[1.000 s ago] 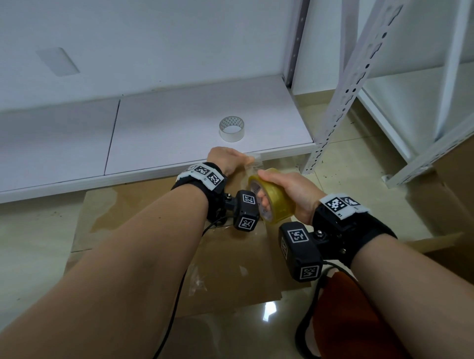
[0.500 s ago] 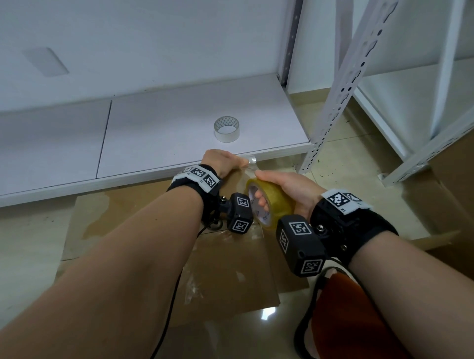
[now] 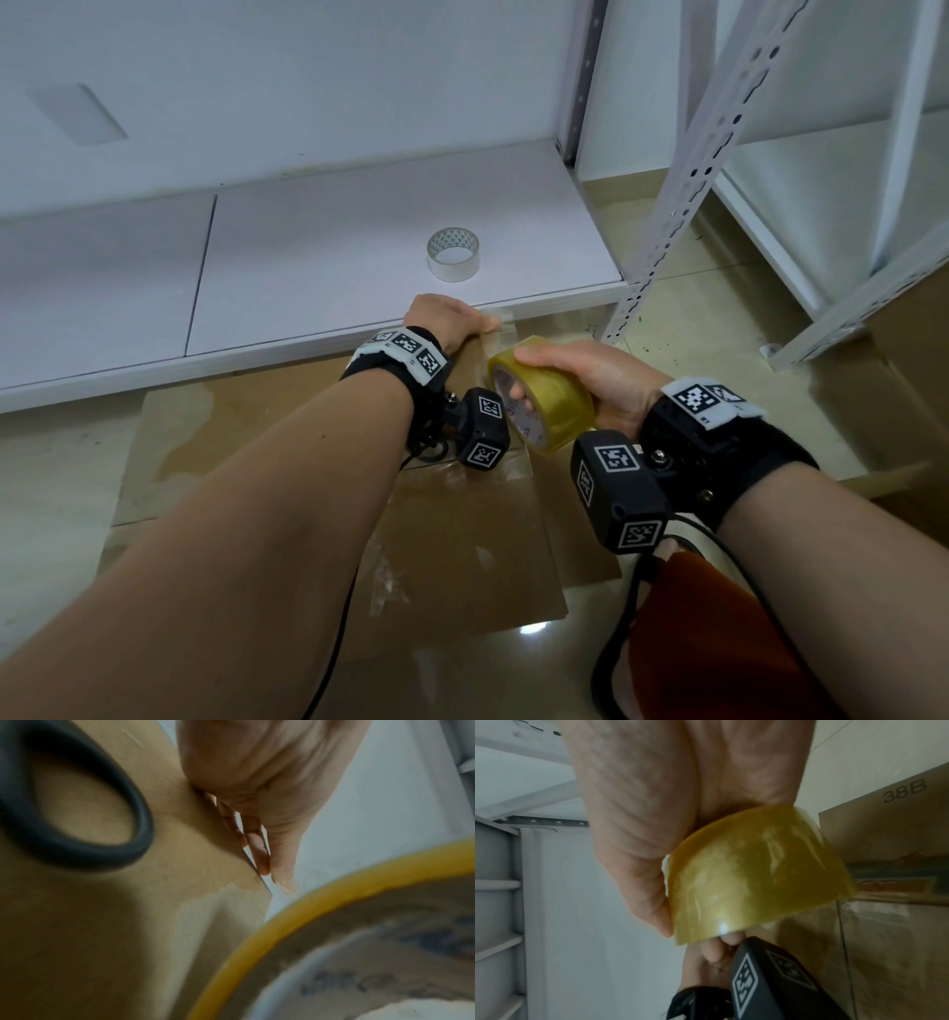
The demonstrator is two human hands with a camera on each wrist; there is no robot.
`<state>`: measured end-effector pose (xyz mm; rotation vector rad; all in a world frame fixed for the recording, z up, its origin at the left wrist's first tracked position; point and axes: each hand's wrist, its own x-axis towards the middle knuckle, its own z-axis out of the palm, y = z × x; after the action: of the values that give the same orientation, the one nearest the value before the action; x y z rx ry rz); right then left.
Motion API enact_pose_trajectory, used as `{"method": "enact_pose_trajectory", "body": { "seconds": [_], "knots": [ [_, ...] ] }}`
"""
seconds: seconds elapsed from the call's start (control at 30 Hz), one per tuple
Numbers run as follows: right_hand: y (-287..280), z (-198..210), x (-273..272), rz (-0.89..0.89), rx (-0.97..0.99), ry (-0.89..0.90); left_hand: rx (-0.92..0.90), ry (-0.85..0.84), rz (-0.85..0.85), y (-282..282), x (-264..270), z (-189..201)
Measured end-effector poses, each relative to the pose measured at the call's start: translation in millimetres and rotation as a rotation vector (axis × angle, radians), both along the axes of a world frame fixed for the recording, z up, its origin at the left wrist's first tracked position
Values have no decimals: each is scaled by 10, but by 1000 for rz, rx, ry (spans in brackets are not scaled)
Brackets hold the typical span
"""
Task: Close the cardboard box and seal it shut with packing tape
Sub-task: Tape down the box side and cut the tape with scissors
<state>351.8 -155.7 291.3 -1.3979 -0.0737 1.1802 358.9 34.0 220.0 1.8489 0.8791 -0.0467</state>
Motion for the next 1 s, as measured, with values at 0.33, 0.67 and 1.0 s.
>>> {"method": "enact_pose_trajectory", "body": {
  "seconds": [0.33,0.67,1.0],
  "knots": [
    [4,-10,26,-78,-25,3,100,95,-90,-43,43,26],
    [20,2,19,-84,-42,45,182,267,-97,-1,40,29],
    [35,20,2,-85,-50,60,221,195,-61,129,7,15]
  ]
}}
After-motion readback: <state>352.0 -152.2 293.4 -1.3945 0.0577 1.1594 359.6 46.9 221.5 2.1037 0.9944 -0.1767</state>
